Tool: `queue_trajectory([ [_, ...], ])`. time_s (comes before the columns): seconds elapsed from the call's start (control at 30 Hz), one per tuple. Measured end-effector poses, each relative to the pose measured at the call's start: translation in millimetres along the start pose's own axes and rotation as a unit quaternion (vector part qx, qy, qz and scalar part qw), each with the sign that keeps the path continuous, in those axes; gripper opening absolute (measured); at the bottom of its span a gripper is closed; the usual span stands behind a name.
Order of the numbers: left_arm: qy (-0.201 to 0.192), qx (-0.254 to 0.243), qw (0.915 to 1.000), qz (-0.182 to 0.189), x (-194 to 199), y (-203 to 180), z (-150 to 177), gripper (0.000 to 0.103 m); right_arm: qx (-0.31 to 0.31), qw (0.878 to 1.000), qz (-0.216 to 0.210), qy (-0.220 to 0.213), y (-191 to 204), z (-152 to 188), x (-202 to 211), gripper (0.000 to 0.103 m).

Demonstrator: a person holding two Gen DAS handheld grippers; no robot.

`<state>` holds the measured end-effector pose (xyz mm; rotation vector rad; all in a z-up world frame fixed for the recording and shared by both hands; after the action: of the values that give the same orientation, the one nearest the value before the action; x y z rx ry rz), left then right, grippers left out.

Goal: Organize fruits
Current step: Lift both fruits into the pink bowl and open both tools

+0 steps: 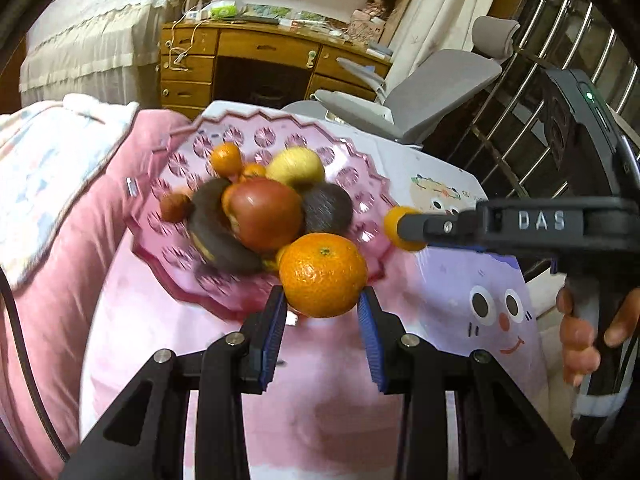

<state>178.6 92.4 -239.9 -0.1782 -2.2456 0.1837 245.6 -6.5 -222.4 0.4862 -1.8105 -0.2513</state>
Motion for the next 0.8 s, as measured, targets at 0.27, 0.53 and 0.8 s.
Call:
queue_trajectory([
  [0.27, -0.001, -0.022, 0.9996, 0.020, -8.6, 50.9, -11.4, 0.035, -0.045, 0.999, 0.009, -0.023, 31.2, 11.0, -24.8, 0.028],
  [0.53, 0.009, -0.025, 0.9995, 0.016, -14.4, 65.2, -17.6, 0.039, -0.077, 0.996, 0.018, -0.047, 39.7, 23.9, -38.0, 0.031],
  [0.8, 0.012, -0.032, 0.9991, -0.024, 17.0, 55.4, -15.5, 0.062, -0.075, 0.996, 0.031, -0.045, 38.8, 36.9, -19.4, 0.039],
])
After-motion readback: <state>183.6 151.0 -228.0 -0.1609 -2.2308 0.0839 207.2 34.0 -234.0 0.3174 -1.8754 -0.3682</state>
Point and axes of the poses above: each gripper's, at about its wrist camera, not at the fingertips, and x roughly against the way its jaws point, y to its left, z to its underside, the point moved 7 cm from there along -x, roughly the way its jaws point, and after that the axes turned 10 degrees about -x, right-handed, at the moved point
